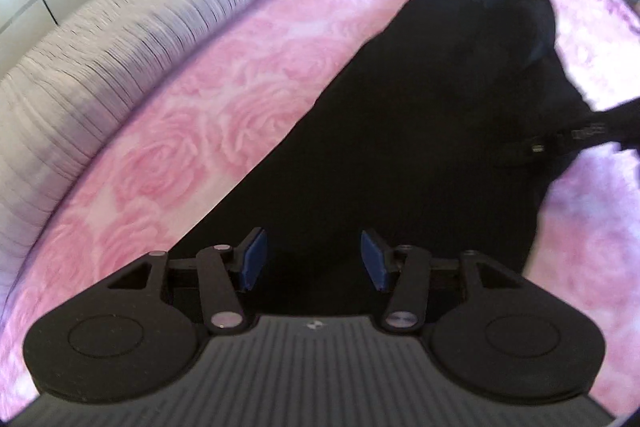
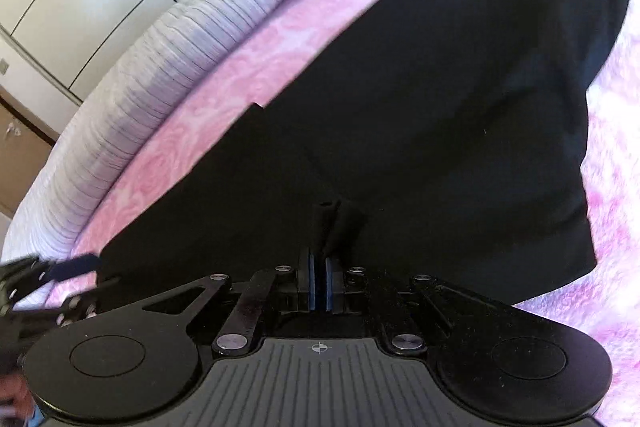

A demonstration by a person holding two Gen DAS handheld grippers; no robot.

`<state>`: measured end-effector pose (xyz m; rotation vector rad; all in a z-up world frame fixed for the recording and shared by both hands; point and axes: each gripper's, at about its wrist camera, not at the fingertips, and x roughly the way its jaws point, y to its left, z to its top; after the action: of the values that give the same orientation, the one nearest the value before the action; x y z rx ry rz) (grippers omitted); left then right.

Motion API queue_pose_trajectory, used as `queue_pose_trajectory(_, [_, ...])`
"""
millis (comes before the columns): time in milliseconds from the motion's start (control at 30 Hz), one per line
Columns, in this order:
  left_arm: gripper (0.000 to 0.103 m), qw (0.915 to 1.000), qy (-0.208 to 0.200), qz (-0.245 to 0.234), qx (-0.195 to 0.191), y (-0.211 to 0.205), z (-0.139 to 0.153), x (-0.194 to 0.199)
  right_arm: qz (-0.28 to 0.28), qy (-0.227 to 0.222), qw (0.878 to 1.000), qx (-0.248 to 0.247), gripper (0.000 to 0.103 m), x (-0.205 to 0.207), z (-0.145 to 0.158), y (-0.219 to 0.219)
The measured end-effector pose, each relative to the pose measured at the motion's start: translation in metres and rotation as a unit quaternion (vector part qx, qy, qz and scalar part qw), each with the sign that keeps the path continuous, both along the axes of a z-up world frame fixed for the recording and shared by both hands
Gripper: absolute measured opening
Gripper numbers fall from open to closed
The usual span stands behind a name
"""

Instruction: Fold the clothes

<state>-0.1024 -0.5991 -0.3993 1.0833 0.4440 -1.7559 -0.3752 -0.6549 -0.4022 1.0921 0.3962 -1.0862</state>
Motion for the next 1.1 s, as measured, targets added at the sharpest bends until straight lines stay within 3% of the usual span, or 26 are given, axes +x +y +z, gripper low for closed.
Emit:
queue_pose_trajectory(133, [0.048, 0.9981, 0.023, 0.038, 0.042, -0.035, -0.028, 0.015, 0.025, -0.007, 1.0, 0.003, 0.003, -0.002, -0.007, -0.012])
queue_pose_trajectory(367, [0.047, 0.9971, 0.048, 0.044, 0.041, -0.059, -0.036, 0.028, 0.055, -0.017, 0.998, -0.007, 0.004, -0.022, -0.007, 0.006])
queue_pose_trajectory(400, [0.042, 0.9959, 0.061, 0.048, 0.048, -0.062, -0.032, 0.034, 0.056, -0.02, 0.998, -0.006, 0.004, -0.025, -0.007, 0.007])
queue_pose_trajectory(500, [0.042, 0.9907, 0.093, 0.085, 0.052, -0.066, -0.007, 0.072, 0.058, 0.01, 0.998, -0.001, 0.01, -0.019, 0.008, 0.008])
queue_pose_trajectory(633, [0.043, 0.9813, 0.121, 0.145, 0.04, -0.048, 0.029, 0.136, 0.087, 0.109, 0.988, -0.06, 0.025, -0.008, 0.054, 0.047])
queue_pose_trajectory(733, [0.042, 0.9751, 0.14, 0.158, 0.067, -0.022, 0.029, 0.164, 0.144, 0.096, 0.981, -0.091, 0.034, 0.033, 0.066, 0.064])
queue_pose_trajectory(833, [0.039, 0.965, 0.178, 0.154, 0.115, -0.009, 0.01, 0.172, 0.24, 0.08, 0.961, -0.113, 0.035, 0.1, 0.064, 0.079])
queue_pose_trajectory(933, [0.037, 0.9626, 0.18, 0.146, 0.14, -0.014, -0.011, 0.169, 0.311, 0.105, 0.935, -0.135, 0.035, 0.165, 0.05, 0.082])
queue_pose_trajectory(1033, [0.038, 0.9415, 0.229, 0.183, 0.166, -0.028, -0.028, 0.182, 0.356, 0.142, 0.911, -0.15, 0.037, 0.213, 0.037, 0.088])
queue_pose_trajectory(1100, [0.04, 0.928, 0.258, 0.197, 0.183, -0.035, -0.037, 0.192, 0.38, 0.166, 0.895, -0.163, 0.046, 0.232, 0.032, 0.096])
